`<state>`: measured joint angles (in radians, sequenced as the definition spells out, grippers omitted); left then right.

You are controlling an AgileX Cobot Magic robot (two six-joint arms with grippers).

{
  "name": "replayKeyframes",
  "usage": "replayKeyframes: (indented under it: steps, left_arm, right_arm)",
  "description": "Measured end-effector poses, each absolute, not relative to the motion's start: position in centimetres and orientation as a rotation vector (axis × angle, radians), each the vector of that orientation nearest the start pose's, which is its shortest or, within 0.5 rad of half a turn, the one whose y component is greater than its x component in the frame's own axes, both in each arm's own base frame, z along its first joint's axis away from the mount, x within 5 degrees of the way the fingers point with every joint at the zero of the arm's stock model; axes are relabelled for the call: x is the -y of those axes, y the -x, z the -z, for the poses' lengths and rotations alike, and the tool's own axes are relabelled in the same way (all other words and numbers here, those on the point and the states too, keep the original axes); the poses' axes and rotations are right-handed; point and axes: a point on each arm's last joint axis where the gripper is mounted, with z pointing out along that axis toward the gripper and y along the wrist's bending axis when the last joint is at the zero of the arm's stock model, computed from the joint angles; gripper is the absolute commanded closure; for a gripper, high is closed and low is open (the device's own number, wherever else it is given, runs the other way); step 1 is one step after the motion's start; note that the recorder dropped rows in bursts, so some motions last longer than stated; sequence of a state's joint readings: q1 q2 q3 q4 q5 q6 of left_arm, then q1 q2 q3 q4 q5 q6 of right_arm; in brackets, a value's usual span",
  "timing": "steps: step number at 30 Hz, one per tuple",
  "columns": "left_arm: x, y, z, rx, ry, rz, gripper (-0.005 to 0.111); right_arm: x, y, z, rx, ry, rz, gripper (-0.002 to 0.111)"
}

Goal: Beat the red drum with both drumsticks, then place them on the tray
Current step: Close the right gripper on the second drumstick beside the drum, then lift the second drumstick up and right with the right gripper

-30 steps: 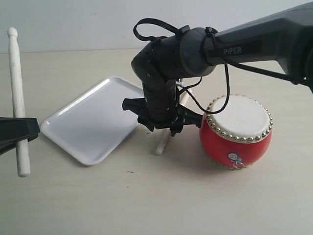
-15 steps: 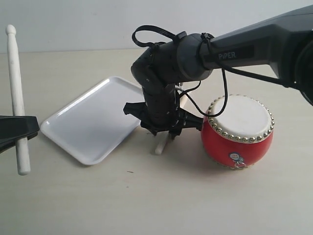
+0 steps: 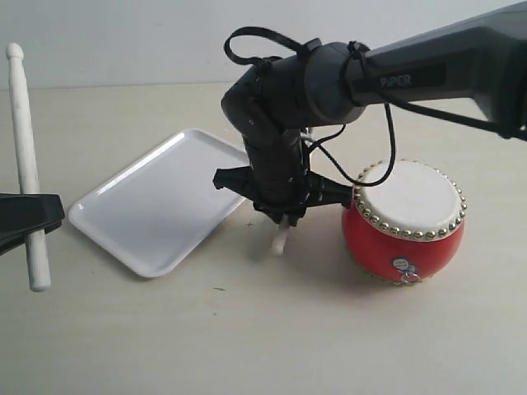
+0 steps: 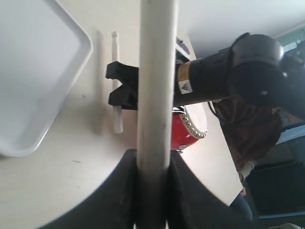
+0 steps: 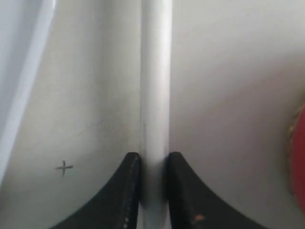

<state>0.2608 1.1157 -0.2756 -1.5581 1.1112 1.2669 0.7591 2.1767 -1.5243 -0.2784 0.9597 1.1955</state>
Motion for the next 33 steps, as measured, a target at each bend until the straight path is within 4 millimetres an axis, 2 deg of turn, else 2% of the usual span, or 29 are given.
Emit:
replayKeyframes:
  steps: [3, 4, 5, 6, 7, 8, 9, 10, 12, 14, 15, 17, 19, 22, 25, 30, 33]
  left_arm:
    - [4.2, -15.5, -20.9, -2.130, 0.041, 1.262, 0.107]
    - [4.2, -15.5, -20.8, -2.136, 0.051, 1.244, 0.107]
    - [4.1, -15.5, -20.8, -2.140, 0.049, 1.241, 0.107]
    - [4.1, -15.4, -20.6, -2.159, 0.045, 1.237, 0.107]
    - [4.1, -15.4, -20.5, -2.173, 0.047, 1.236, 0.107]
    - [4.1, -15.2, -20.4, -2.198, 0.040, 1.229, 0.107]
    - [4.1, -15.2, -20.3, -2.212, 0.041, 1.224, 0.107]
    - [4.1, -15.2, -20.2, -2.236, 0.042, 1.216, 0.107]
    - [3.7, -15.8, -20.6, -2.288, 0.031, 1.153, 0.107]
    - [3.3, -16.4, -21.4, -2.325, 0.008, 1.099, 0.107]
    - [3.0, -17.0, -22.3, -2.369, -0.020, 1.050, 0.107]
    - [2.8, -17.5, -23.0, -2.484, -0.076, 0.935, 0.107]
    - [3.1, -17.3, -22.7, -2.599, -0.153, 0.796, 0.107]
    - [3.7, -17.0, -22.2, -2.661, -0.234, 0.644, 0.107]
    - [4.7, -15.8, -23.8, -2.549, -0.316, 0.555, 0.107]
    - [5.4, -13.3, -25.7, -2.383, -0.402, 0.520, 0.107]
    - [5.8, -12.4, -25.9, -2.372, -0.454, 0.502, 0.107]
  right_arm:
    - [-27.4, -31.9, -15.2, -2.865, -0.371, 0.089, 0.108]
    - [-27.5, -31.9, -16.8, -2.842, -0.311, 0.019, 0.108]
    - [-27.6, -31.9, -17.5, -2.833, -0.278, -0.019, 0.108]
    - [-27.8, -31.6, -19.0, -2.834, -0.163, -0.088, 0.108]
    - [-27.8, -31.3, -19.7, -2.840, -0.066, -0.106, 0.108]
    - [-27.5, -30.8, -21.4, -2.834, 0.112, -0.107, 0.108]
    - [-27.3, -30.6, -22.3, -2.824, 0.191, -0.104, 0.108]
    - [-26.8, -30.1, -24.1, -2.790, 0.301, -0.116, 0.108]
    - [-25.6, -28.5, -28.2, -2.681, 0.510, -0.169, 0.108]
    - [-24.6, -27.0, -30.8, -2.602, 0.614, -0.221, 0.108]
    - [-23.6, -25.6, -32.7, -2.550, 0.669, -0.276, 0.108]
    - [-21.8, -23.1, -34.5, -2.509, 0.702, -0.344, 0.108]
    - [-19.9, -21.0, -35.3, -2.497, 0.722, -0.359, 0.108]
    - [-17.8, -19.0, -35.5, -2.494, 0.737, -0.328, 0.108]
    - [-14.9, -16.2, -35.3, -2.528, 0.714, -0.296, 0.108]
    - [-12.3, -13.5, -35.2, -2.583, 0.628, -0.299, 0.108]
    - [-10.9, -12.1, -34.6, -2.617, 0.602, -0.279, 0.108]
